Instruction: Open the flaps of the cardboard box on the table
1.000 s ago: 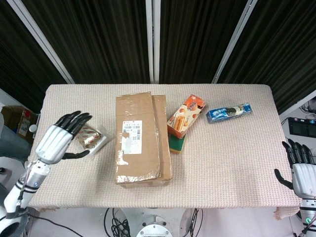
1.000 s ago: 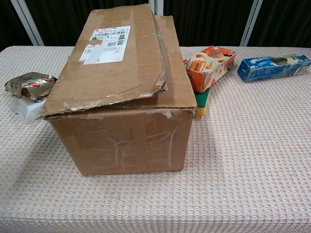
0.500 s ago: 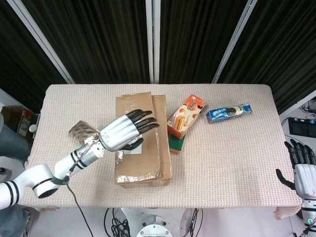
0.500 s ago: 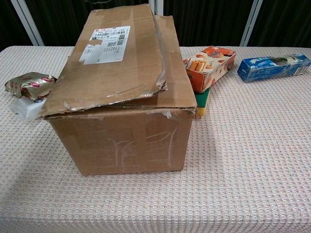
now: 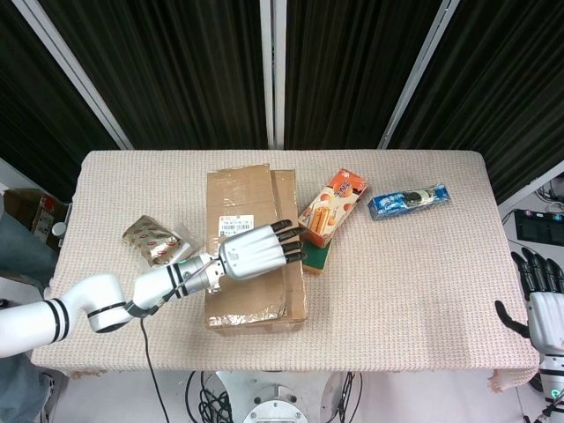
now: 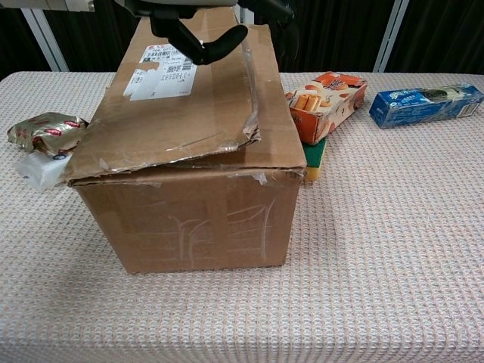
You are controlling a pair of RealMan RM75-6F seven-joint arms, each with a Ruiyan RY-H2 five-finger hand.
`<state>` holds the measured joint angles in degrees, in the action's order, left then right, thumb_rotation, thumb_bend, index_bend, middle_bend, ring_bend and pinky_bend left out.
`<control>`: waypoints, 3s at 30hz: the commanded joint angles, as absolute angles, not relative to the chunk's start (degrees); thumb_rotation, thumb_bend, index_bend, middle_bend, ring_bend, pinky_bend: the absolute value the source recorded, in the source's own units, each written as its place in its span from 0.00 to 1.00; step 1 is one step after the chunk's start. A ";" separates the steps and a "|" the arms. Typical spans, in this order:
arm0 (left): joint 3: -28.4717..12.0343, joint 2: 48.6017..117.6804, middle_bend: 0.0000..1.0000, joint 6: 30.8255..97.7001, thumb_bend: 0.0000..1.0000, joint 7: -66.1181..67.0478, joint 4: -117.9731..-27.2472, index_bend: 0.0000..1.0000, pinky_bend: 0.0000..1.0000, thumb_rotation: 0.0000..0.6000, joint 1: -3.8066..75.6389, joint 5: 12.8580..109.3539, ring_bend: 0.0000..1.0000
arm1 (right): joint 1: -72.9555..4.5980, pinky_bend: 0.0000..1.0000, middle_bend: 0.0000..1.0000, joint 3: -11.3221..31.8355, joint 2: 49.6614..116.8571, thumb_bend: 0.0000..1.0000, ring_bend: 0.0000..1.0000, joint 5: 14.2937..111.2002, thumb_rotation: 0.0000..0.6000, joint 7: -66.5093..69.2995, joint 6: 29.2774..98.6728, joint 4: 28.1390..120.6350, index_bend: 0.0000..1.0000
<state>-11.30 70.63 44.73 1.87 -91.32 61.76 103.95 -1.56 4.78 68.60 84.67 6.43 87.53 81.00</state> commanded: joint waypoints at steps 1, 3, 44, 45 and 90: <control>-10.83 70.41 0.30 44.18 0.80 2.54 -91.39 0.27 0.21 1.00 62.34 103.10 0.10 | -1.54 0.00 0.00 4.84 68.58 0.23 0.00 84.63 1.00 6.56 87.56 80.85 0.00; -10.49 70.02 0.32 43.70 0.81 3.07 -91.58 0.28 0.21 1.00 62.73 102.65 0.10 | -1.56 0.00 0.00 4.86 68.60 0.22 0.00 84.60 1.00 6.69 87.50 80.75 0.00; -8.43 56.06 0.44 44.43 0.84 16.45 -101.27 0.33 0.21 1.00 60.72 94.61 0.10 | -2.59 0.00 0.00 5.12 69.08 0.22 0.00 85.18 1.00 5.35 86.81 81.83 0.00; -8.41 55.45 0.44 44.96 0.84 16.18 -101.72 0.33 0.21 1.00 60.21 94.32 0.10 | -2.66 0.00 0.00 5.11 69.11 0.22 0.00 85.31 1.00 5.17 86.85 82.03 0.00; -2.33 42.60 0.40 73.16 0.82 -6.93 -91.40 0.31 0.21 1.00 30.71 91.71 0.13 | -6.83 0.00 0.00 4.77 67.57 0.22 0.00 90.48 1.00 -4.71 85.63 89.13 0.00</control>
<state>-2.61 42.46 71.94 -5.74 -92.58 32.19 92.91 -6.00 4.42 68.36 89.31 -3.57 85.47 87.99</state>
